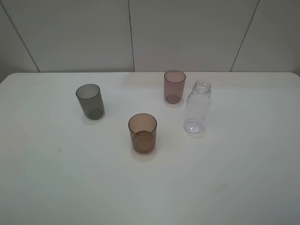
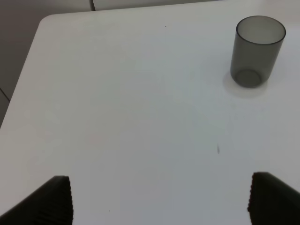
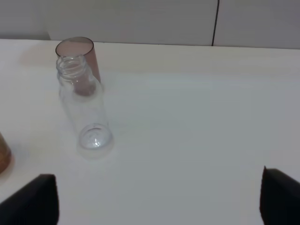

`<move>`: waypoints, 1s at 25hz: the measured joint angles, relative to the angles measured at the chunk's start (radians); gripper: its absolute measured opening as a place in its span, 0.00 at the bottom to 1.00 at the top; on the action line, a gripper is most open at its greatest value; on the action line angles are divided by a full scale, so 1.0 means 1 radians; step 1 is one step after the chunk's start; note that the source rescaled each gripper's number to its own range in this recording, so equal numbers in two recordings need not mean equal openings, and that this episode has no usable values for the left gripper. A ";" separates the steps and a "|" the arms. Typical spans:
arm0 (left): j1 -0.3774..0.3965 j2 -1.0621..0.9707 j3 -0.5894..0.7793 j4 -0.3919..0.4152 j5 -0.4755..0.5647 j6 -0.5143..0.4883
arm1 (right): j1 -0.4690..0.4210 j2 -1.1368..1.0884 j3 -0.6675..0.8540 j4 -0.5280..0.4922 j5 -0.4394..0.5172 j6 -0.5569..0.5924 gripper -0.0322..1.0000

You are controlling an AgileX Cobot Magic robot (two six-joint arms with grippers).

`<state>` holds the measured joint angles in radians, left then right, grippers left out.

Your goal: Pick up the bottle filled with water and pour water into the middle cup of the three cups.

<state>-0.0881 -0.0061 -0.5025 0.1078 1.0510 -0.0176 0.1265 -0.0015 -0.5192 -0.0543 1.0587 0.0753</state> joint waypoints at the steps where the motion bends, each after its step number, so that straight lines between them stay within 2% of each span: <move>1: 0.000 0.000 0.000 0.000 0.000 0.000 | -0.014 -0.001 0.000 0.000 0.000 0.000 0.79; 5: 0.000 0.000 0.000 0.000 0.000 0.000 | -0.064 -0.001 0.000 0.000 0.000 0.000 0.79; 25: 0.000 0.000 0.000 0.000 0.000 0.000 | -0.065 -0.001 0.000 0.000 0.000 0.000 0.79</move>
<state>-0.0881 -0.0061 -0.5025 0.1078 1.0510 -0.0176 0.0617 -0.0021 -0.5192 -0.0543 1.0587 0.0753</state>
